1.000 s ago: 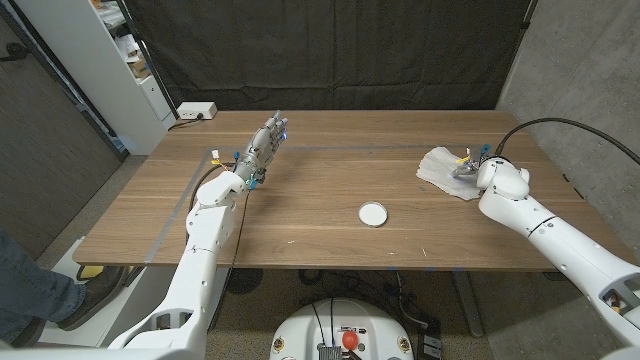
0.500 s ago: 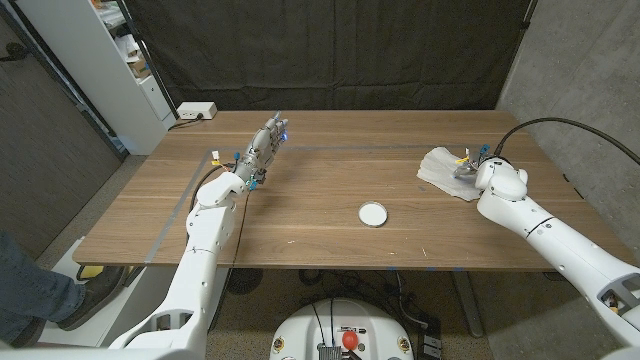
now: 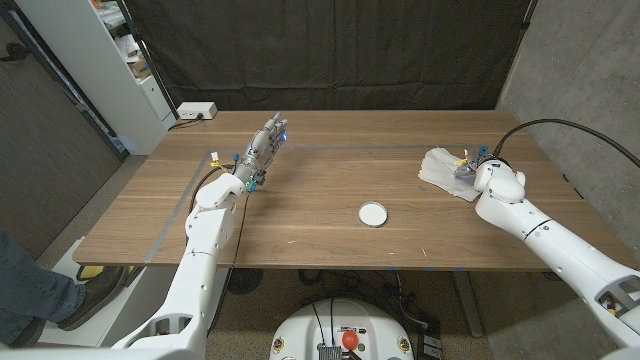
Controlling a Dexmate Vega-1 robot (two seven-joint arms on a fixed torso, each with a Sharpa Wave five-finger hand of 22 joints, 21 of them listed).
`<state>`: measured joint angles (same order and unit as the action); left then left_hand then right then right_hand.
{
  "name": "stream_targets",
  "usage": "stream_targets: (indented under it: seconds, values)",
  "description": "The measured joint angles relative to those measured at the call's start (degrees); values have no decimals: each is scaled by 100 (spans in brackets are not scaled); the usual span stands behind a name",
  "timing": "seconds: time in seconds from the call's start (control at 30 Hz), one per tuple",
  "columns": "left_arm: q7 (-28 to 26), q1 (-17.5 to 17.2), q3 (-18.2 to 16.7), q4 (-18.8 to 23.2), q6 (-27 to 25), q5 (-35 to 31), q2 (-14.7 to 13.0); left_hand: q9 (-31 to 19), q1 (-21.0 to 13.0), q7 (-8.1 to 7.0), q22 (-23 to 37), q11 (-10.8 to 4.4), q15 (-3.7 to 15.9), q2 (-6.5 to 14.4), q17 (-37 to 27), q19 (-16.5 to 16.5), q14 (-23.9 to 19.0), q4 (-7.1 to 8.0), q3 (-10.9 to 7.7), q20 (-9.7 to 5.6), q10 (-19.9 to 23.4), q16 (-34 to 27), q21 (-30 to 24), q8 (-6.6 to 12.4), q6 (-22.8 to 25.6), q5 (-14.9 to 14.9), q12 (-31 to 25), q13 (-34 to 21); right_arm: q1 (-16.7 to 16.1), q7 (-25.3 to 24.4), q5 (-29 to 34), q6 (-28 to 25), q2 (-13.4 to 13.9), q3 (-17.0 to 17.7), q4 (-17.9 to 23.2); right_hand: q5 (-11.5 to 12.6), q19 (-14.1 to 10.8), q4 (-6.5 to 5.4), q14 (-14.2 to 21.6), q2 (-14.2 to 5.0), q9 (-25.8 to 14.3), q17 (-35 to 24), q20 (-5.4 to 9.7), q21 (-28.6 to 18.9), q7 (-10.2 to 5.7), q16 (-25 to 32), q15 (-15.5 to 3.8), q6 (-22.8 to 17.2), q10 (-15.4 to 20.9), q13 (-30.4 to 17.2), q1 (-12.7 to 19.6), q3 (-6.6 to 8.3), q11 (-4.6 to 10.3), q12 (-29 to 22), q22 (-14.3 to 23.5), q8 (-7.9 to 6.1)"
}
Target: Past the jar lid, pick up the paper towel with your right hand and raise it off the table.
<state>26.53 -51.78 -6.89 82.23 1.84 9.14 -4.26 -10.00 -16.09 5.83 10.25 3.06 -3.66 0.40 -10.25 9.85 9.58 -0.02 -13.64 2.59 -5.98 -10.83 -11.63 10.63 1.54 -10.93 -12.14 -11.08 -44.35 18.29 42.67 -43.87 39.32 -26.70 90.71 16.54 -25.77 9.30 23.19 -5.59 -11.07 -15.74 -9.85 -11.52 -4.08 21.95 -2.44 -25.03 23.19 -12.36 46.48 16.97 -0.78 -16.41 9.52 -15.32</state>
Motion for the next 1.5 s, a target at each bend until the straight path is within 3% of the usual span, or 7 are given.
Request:
stream_targets:
  seconds: [0.43,0.87,1.23,1.5]
  values:
    - [-17,-40,8,54,-8,11,8,0,0,0,0,-31,0,0,0,0,0,-1,1,0,31,0,0,0,0,0,0,1,-34,-151,20,39,-65,-10,-52,-175,-236,1,584,-122,-28,-305,136,0,-91,504,-34,-439,640,-5,350,-1,193,-150,0,-87]
    - [-32,-68,39,104,-35,13,22,0,30,-31,0,-31,0,30,0,0,0,-15,15,0,31,0,0,0,31,0,0,1,-162,-411,16,123,-96,87,-45,-303,-418,25,982,-123,-28,-561,280,0,-236,861,-62,-872,1199,-51,660,22,416,-312,0,-180]
    - [-39,-79,55,151,-62,8,21,0,30,-31,0,-31,0,30,0,0,0,-14,15,0,31,0,0,0,31,0,0,2,-278,-652,11,162,-150,165,-12,-349,-460,34,1193,-101,-58,-542,322,0,-389,889,-94,-1456,1769,-139,880,108,621,-548,-1,-331]
    - [-39,-81,59,166,-74,6,18,0,30,-31,0,-31,0,30,0,0,0,-14,15,0,31,0,0,0,31,0,0,2,-366,-817,10,193,-181,221,35,-405,-480,10,1347,-74,-59,-567,342,0,-441,891,-105,-1665,2024,-203,967,132,691,-682,-1,-336]
